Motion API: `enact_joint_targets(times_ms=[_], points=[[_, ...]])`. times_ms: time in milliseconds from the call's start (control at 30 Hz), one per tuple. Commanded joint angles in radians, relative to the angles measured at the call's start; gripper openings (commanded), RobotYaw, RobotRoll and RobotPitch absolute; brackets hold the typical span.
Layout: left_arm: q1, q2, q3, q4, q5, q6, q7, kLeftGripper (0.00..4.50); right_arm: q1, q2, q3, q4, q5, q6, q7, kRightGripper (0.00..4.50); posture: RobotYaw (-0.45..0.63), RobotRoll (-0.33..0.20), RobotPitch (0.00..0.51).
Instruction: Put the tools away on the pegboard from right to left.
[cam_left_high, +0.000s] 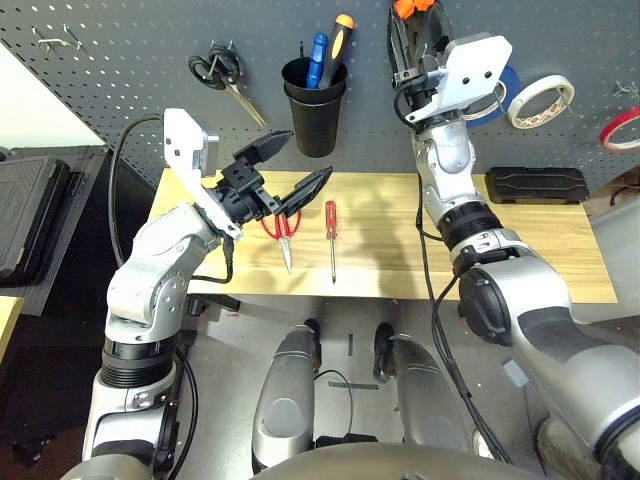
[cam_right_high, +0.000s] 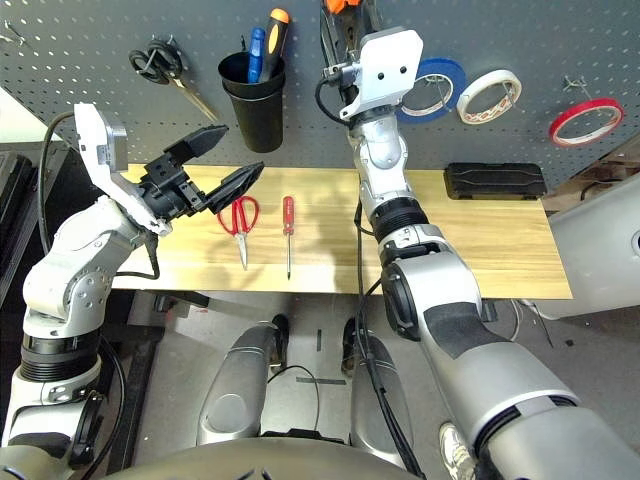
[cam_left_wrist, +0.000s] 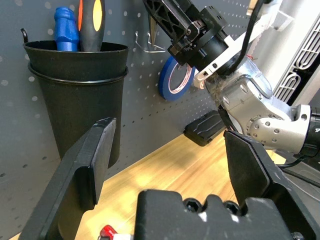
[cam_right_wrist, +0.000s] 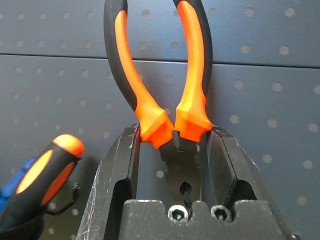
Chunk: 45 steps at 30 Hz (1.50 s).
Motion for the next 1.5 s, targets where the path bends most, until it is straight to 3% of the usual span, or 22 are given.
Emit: enact_joint_targets(times_ms=[33,500,733,1167,1333,1500], points=[[0.001,-0.002,-0.013,0.008,0.009,-0.008,0.003,4.5,-0.021,0.008,-0.016,0.032,0.0,0.012,-0.021,2.07,0.28,0.0,0.261],[0.009,0.001,-0.02,0.006,0.018,-0.005,0.005,4.5,-0.001,0.005,-0.021,0.086,-0.018,0.093,-0.074,2.07,0.28,0.0,0.27],[0.009,0.001,-0.027,0.013,0.022,-0.008,0.002,4.5,0.007,0.0,-0.027,0.08,-0.029,0.08,-0.089,4.45,0.28,0.0,0.27],[0.01,0.002,-0.035,0.03,0.033,-0.02,-0.003,4.5,0.084,-0.021,0.015,-0.001,-0.095,-0.162,-0.073,4.48,0.28,0.0,0.266],[0.019,0.003,-0.033,0.031,0.039,-0.025,0.0,4.5,0.191,-0.043,0.023,-0.097,-0.104,-0.234,-0.064,4.48,0.28,0.0,0.267],[0.031,0.001,-0.046,0.049,0.071,-0.032,0.011,4.5,0.372,-0.089,0.055,-0.259,-0.079,-0.19,0.02,4.48,0.28,0.0,0.269]])
